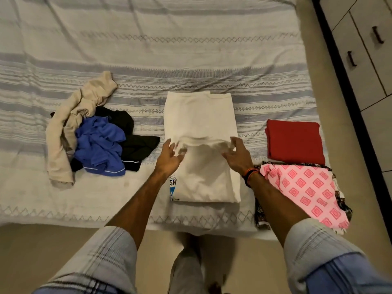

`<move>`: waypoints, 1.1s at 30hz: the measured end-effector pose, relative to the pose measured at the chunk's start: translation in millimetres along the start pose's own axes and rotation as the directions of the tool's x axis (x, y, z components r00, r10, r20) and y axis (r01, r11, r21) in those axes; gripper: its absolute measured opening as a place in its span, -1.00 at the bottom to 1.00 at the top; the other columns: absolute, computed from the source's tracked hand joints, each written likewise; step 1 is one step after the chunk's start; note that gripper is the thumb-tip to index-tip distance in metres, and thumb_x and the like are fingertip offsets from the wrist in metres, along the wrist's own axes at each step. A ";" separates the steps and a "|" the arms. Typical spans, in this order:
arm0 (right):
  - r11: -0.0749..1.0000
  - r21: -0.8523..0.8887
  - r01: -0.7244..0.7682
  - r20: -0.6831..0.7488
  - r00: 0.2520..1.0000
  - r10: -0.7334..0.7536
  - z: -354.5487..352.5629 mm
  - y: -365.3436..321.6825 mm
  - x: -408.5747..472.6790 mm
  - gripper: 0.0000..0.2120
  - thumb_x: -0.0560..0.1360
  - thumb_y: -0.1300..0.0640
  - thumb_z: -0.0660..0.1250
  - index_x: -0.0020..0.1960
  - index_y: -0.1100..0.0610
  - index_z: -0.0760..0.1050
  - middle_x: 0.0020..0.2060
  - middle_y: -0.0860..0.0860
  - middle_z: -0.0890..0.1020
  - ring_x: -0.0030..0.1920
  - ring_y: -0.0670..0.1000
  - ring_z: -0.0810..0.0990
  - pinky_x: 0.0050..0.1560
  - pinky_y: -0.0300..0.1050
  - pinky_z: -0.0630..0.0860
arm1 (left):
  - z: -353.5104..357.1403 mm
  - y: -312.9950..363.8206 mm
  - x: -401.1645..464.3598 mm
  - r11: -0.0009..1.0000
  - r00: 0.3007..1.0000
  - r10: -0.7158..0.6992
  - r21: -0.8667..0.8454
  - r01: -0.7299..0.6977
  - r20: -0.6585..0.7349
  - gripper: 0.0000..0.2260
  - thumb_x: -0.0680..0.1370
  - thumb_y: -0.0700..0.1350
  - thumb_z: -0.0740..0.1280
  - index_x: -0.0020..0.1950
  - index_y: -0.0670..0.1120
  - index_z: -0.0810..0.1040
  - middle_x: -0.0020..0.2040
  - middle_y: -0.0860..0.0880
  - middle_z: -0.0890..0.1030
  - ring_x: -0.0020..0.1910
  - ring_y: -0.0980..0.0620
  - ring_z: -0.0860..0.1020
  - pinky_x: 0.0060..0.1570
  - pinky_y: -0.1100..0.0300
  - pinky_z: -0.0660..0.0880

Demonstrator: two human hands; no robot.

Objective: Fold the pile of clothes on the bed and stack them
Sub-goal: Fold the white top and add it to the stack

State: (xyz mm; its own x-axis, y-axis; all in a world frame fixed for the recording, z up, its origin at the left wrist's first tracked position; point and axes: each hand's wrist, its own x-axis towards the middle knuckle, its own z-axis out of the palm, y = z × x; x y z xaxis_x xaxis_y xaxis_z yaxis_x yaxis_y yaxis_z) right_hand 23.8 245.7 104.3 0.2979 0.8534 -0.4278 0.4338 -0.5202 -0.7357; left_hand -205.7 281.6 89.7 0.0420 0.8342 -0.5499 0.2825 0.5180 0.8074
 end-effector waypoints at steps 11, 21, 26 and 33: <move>0.850 -0.499 0.165 0.434 0.897 0.081 60.6 79.4 5.9 -0.52 0.54 0.12 0.34 0.43 0.14 0.36 0.35 0.11 0.50 0.35 0.13 0.45 0.34 -0.07 0.36 | 26.8 -87.6 15.5 0.716 0.946 -0.003 0.660 -0.225 0.325 -0.29 0.46 -0.15 0.47 0.55 -0.03 0.24 0.52 -0.05 0.31 0.47 -0.03 0.31 0.40 0.25 0.19; 0.523 -0.723 0.451 0.500 0.865 -0.055 96.5 151.2 -10.8 -0.34 0.51 0.40 0.10 0.58 0.29 -0.01 0.57 0.27 0.01 0.57 0.25 0.04 0.54 0.19 0.11 | 51.4 -167.8 17.6 0.149 0.894 0.035 0.883 -0.446 0.446 -0.30 0.56 -0.27 0.19 0.60 -0.17 -0.15 0.60 -0.15 -0.17 0.58 -0.17 -0.14 0.54 -0.11 -0.09; 0.445 -0.724 0.527 0.501 0.845 -0.185 100.6 175.3 -4.0 -0.40 0.44 0.48 0.09 0.49 0.39 0.20 0.47 0.35 0.25 0.46 0.33 0.30 0.39 0.31 0.34 | 47.3 -177.2 21.6 0.114 0.884 0.057 0.877 -0.467 0.463 -0.31 0.56 -0.40 0.12 0.60 -0.17 -0.16 0.61 -0.15 -0.17 0.58 -0.18 -0.12 0.50 -0.20 0.10; 0.441 -0.719 0.538 0.521 0.836 -0.171 71.0 140.1 -18.3 -0.42 0.59 0.44 0.01 0.59 0.25 -0.02 0.57 0.23 0.06 0.58 0.16 0.07 0.56 0.09 0.04 | 39.4 -140.5 1.0 0.082 0.895 0.072 0.891 -0.446 0.441 -0.39 0.59 -0.37 0.18 0.59 -0.16 0.02 0.60 -0.14 0.04 0.56 -0.17 0.11 0.39 -0.10 0.30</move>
State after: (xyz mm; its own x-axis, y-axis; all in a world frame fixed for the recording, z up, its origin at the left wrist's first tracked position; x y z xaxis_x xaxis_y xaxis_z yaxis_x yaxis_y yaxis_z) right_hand 18.8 159.6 -28.2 -0.2678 0.8204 -0.5051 0.9626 0.2051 -0.1773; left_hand -207.6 202.2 -32.7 0.4807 0.7000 -0.5281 0.8586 -0.4982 0.1212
